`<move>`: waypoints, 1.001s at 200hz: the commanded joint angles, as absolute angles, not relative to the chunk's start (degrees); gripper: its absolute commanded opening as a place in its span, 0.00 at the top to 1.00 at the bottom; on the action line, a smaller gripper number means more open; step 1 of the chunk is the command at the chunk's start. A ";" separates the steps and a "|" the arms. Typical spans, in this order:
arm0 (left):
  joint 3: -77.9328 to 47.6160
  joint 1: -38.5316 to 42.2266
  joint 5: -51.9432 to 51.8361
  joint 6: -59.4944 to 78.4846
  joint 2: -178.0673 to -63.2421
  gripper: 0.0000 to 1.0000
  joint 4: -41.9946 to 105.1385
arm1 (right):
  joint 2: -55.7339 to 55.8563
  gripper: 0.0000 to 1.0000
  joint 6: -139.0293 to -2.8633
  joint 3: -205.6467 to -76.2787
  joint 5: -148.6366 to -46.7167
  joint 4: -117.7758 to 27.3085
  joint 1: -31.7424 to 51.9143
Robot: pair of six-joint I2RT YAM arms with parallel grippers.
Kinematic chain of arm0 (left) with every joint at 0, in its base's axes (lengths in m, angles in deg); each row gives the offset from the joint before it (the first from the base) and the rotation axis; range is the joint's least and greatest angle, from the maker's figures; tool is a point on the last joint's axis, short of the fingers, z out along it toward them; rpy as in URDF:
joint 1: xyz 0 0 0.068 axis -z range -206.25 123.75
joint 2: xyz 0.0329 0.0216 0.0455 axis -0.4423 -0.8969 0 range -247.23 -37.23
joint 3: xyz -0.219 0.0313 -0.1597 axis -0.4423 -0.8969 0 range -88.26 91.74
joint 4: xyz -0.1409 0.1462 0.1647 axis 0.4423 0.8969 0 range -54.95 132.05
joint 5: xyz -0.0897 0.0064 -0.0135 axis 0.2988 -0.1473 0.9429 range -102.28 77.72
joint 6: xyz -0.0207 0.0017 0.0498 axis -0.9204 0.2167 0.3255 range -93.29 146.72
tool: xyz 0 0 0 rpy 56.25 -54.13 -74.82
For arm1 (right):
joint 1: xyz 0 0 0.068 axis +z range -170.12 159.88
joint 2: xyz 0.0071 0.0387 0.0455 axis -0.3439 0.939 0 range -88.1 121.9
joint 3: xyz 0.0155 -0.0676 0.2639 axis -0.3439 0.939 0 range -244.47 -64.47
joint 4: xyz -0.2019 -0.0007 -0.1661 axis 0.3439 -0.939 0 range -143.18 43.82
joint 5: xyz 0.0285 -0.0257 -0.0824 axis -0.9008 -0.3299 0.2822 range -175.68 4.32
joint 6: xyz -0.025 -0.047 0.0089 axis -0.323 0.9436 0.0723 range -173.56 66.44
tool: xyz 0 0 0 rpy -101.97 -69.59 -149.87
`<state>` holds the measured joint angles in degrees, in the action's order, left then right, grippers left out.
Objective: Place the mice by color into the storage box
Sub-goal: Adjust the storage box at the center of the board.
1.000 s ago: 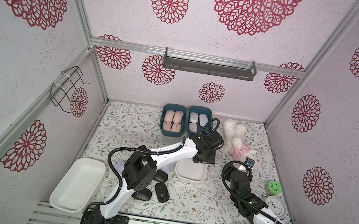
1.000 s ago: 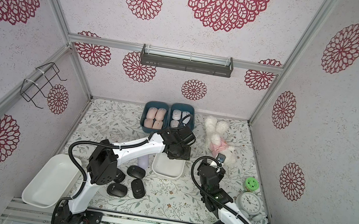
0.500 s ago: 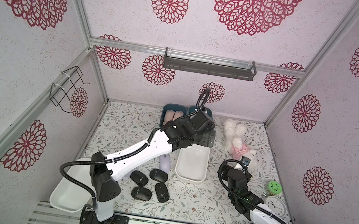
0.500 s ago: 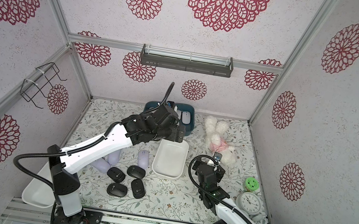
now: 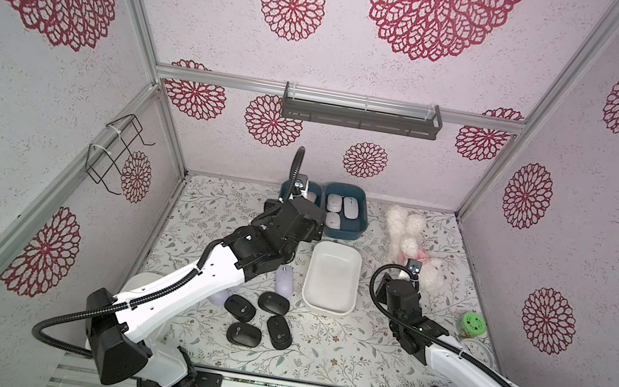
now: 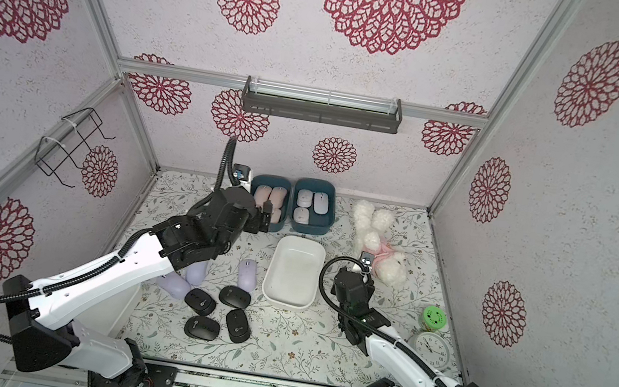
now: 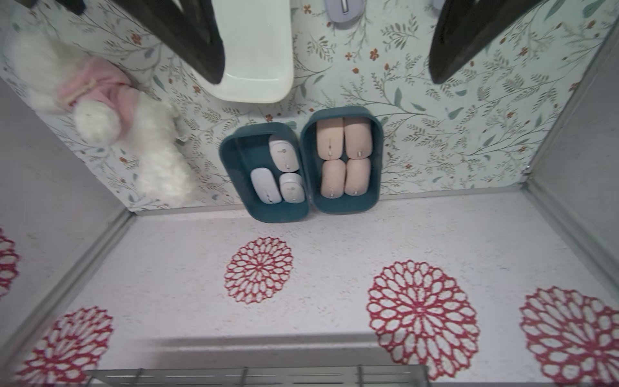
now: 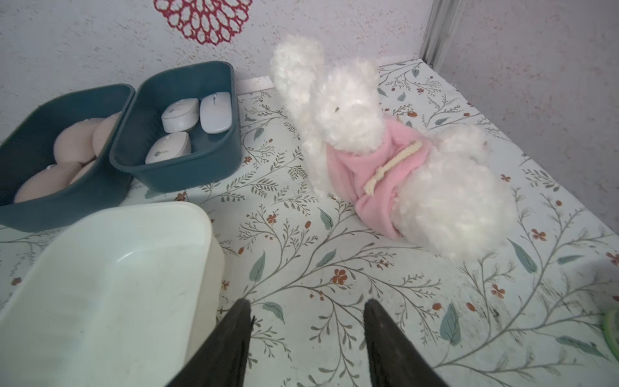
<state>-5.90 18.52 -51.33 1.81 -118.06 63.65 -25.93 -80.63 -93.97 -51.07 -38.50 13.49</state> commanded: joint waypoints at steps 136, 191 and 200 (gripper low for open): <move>-12.94 -8.84 -26.76 -2.34 -114.63 0.03 70.42 | -10.00 0.35 -81.07 -116.87 -73.85 -66.58 13.35; -13.56 -10.70 -19.74 -4.99 -116.74 0.03 71.42 | -3.14 0.37 -80.55 -120.38 -76.38 -67.45 13.28; -13.64 -10.70 -19.05 -5.30 -116.85 0.03 71.62 | -2.36 0.38 -80.35 -120.63 -75.79 -68.22 13.28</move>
